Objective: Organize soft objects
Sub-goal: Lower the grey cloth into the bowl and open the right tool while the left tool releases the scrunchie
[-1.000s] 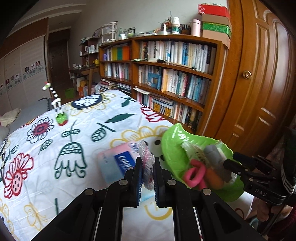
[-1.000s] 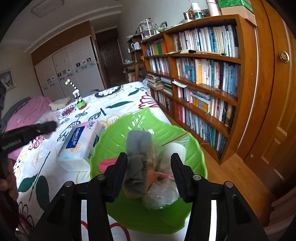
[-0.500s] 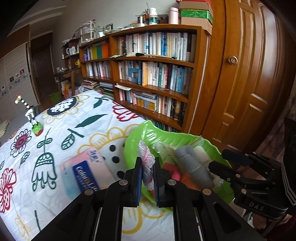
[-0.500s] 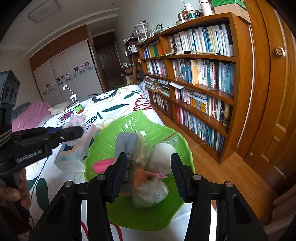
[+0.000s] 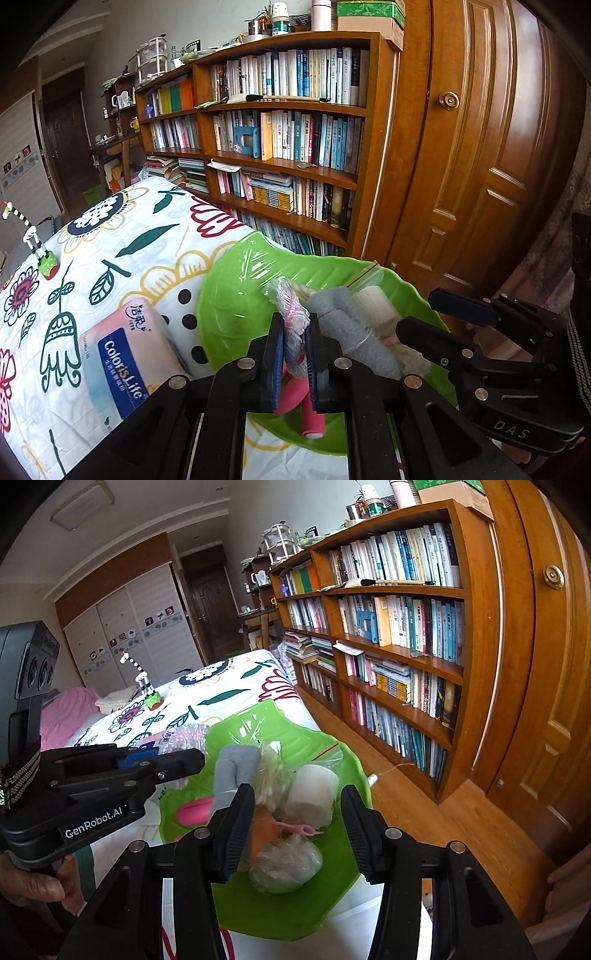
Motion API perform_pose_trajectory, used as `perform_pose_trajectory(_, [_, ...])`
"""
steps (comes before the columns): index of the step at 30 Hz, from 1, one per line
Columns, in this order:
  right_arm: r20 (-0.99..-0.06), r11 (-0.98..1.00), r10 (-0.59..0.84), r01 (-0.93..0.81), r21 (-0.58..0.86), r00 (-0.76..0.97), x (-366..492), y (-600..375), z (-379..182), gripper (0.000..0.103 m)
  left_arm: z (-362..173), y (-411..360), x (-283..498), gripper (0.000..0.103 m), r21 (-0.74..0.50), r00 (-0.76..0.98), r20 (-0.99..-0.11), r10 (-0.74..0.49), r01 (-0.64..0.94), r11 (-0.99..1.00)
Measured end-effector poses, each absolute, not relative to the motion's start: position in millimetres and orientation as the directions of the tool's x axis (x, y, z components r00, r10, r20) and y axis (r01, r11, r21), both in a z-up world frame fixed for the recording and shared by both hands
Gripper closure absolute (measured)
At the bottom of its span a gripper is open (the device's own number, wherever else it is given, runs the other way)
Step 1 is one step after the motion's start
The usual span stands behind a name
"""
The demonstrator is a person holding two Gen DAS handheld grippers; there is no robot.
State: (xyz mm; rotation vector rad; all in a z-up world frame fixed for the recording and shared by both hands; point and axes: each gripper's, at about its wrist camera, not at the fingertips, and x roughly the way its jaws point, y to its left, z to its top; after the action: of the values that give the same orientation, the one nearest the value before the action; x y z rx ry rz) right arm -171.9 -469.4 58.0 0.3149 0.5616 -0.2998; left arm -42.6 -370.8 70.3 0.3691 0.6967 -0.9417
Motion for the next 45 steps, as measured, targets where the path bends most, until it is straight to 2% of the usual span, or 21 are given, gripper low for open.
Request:
perform_pose_trajectory(10, [-0.565, 0.907, -0.190, 0.363, 0.212, 0.803, -174, -472, 56, 0.053, 65, -380, -44, 0.092, -0.006, 0.380, -0.699, -0.606, 0.844, 0.536])
perform_pose_trajectory(12, [-0.569, 0.906, -0.191, 0.366, 0.211, 0.800, -174, -472, 53, 0.053, 64, -381, -44, 0.088, -0.008, 0.374, -0.703, -0.604, 0.846, 0.533])
perform_pose_trajectory(13, [-0.571, 0.906, -0.190, 0.367, 0.211, 0.799, -175, -471, 52, 0.053, 63, -382, -44, 0.079, -0.010, 0.371, -0.708, -0.601, 0.846, 0.534])
perform_pose_trajectory(14, [-0.573, 0.905, -0.191, 0.368, 0.211, 0.797, -173, -472, 51, 0.053, 62, -382, -43, 0.060, -0.010, 0.371, -0.710, -0.598, 0.844, 0.536])
perform_pose_trajectory(16, [-0.575, 0.906, -0.191, 0.368, 0.209, 0.795, -173, -472, 50, 0.053, 62, -380, -42, 0.037, 0.011, 0.408, -0.703, -0.583, 0.825, 0.565])
perform_pose_trajectory(17, [-0.576, 0.906, -0.191, 0.369, 0.209, 0.795, -172, -473, 51, 0.053, 63, -378, -41, 0.031, 0.019, 0.426, -0.696, -0.578, 0.815, 0.579])
perform_pose_trajectory(21, [-0.582, 0.902, -0.201, 0.381, 0.205, 0.788, -172, -473, 48, 0.053, 65, -373, -37, 0.023, 0.001, 0.429, -0.693, -0.580, 0.804, 0.594])
perform_pose_trajectory(23, [-0.583, 0.901, -0.205, 0.385, 0.201, 0.786, -171, -473, 49, 0.053, 65, -371, -37, 0.012, 0.027, 0.461, -0.688, -0.560, 0.788, 0.616])
perform_pose_trajectory(26, [-0.582, 0.901, -0.206, 0.385, 0.202, 0.787, -171, -474, 49, 0.053, 66, -366, -35, 0.002, 0.037, 0.492, -0.681, -0.543, 0.763, 0.645])
perform_pose_trajectory(38, [-0.592, 0.900, -0.238, 0.405, 0.164, 0.770, -180, -467, 57, 0.051, 74, -349, -48, 0.000, 0.096, 0.563, -0.651, -0.508, 0.726, 0.681])
perform_pose_trajectory(43, [-0.600, 0.898, -0.248, 0.413, 0.153, 0.761, -189, -460, 60, 0.041, 78, -340, -53, 0.000, 0.096, 0.577, -0.638, -0.511, 0.717, 0.690])
perform_pose_trajectory(45, [-0.602, 0.897, -0.248, 0.414, 0.153, 0.759, -191, -458, 61, 0.032, 79, -336, -56, 0.000, 0.107, 0.592, -0.631, -0.502, 0.707, 0.699])
